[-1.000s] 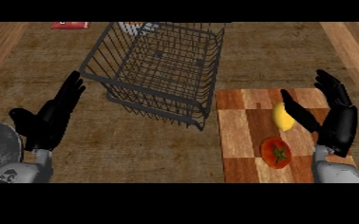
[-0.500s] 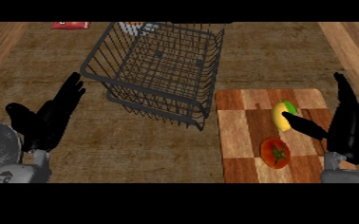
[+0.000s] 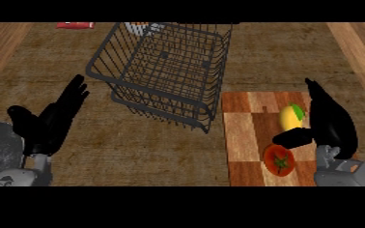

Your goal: Pick the lemon from the cutting board and place it in the tiered basket

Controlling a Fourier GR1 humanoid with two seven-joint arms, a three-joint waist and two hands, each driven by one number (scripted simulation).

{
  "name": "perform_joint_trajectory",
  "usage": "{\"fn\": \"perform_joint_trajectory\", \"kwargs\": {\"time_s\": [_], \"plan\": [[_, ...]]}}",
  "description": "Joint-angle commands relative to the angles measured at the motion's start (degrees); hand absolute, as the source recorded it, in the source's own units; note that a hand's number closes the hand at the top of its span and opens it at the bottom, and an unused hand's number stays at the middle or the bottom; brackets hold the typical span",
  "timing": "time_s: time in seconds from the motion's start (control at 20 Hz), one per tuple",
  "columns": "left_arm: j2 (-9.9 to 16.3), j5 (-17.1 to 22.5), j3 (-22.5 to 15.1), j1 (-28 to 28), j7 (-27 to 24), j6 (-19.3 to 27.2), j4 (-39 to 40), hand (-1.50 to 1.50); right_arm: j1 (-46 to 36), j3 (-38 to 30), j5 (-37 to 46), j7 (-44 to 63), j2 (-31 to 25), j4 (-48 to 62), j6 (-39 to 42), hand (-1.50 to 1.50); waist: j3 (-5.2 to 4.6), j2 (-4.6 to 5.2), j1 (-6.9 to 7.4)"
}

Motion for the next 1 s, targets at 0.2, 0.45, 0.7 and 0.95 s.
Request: {"fn": "perform_joint_trajectory", "kwargs": {"time_s": [0.2, 0.45, 0.7, 0.95], "plan": [[0.67, 0.84, 3.04, -0.56, 2.21, -1.66, -1.29, 0.0, -9.11, 1.73, 4.1, 16.81, 6.82, -0.62, 9.32, -1.5, 0.34, 0.27, -0.11], [-1.97, -2.05, 0.99, -1.35, 2.02, 0.13, -0.81, 0.0, -7.45, 0.44, 8.39, 14.25, 8.96, 7.02, 5.43, -1.5, 0.36, 0.37, -0.34], [-2.35, -2.78, 1.0, 2.91, 0.62, -1.69, -3.23, 0.0, -6.4, -1.7, 11.12, 9.54, 10.1, 14.19, 2.02, -1.5, 0.37, 0.36, 0.04], [-3.1, -3.0, 3.67, 3.51, 1.6, -2.95, -4.13, 0.0, -6.97, -1.4, 16.11, 8.58, 13.28, 17.41, -1.79, -1.5, 0.37, 0.31, -0.1]]}}
